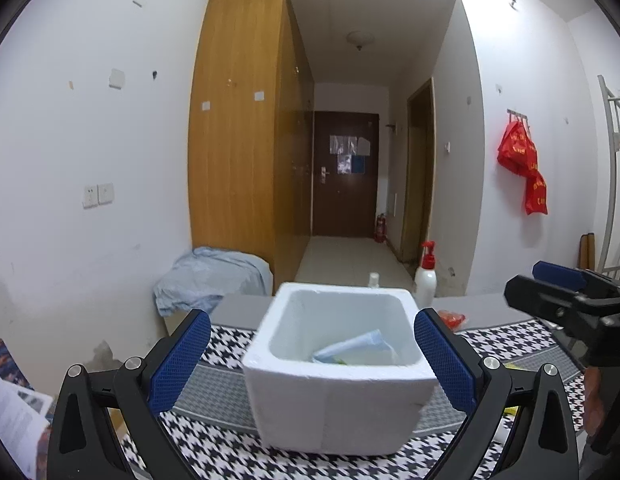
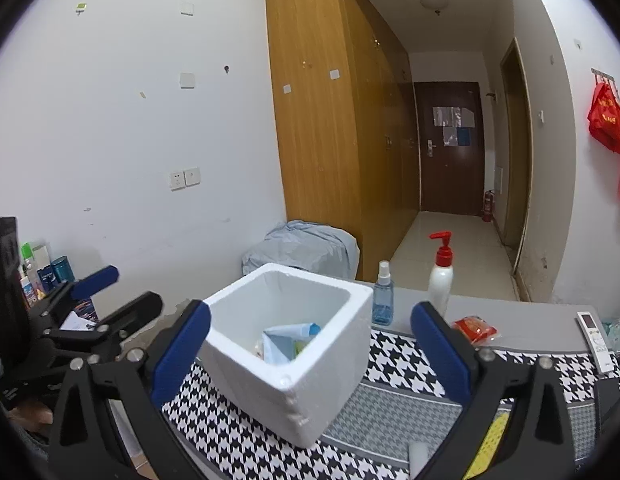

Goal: Organize soft objects
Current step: 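Withdraw both tools from the foam box toward the yellow sponge and white tube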

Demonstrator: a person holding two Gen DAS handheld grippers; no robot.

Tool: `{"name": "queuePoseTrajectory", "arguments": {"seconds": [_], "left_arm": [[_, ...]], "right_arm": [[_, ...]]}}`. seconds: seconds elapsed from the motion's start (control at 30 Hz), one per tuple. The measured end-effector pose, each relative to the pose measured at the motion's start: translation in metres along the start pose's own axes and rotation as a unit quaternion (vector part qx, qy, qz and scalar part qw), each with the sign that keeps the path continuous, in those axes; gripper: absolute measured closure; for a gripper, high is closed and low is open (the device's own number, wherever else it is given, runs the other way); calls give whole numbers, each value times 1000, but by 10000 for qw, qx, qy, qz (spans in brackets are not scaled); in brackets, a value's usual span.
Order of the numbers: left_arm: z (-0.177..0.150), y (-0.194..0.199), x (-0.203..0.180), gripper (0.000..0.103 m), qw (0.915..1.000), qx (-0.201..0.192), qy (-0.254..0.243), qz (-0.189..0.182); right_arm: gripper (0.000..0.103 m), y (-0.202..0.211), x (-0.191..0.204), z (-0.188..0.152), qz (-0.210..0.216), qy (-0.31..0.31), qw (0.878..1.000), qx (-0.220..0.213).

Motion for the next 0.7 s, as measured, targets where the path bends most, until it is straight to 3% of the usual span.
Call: {"name": "queuePoseTrajectory", "arguments": {"seconds": [0.2, 0.53, 0.7], "left_arm": [[-15, -3, -12, 1, 9998, 166, -103, -35], [-19, 3, -16, 1, 9995, 26, -15, -316], [-24, -1, -19, 1, 9997, 16, -7, -260]], "right_arm": [[0, 15, -9, -12, -70, -112, 9999, -96], [0, 24, -14, -32, -181, -269, 9995, -60], [0, 28, -15, -38, -284, -191, 9994, -53]]}}
Point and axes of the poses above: each gripper's, at about its wrist camera, not at the fingertips, and y roughly against the way its jaws point, x to its left, z to its top, the point moved 4 cm from there along -y, roughly the way its jaws point, and after that the axes turned 14 degrees about y, right-handed, at the moved point
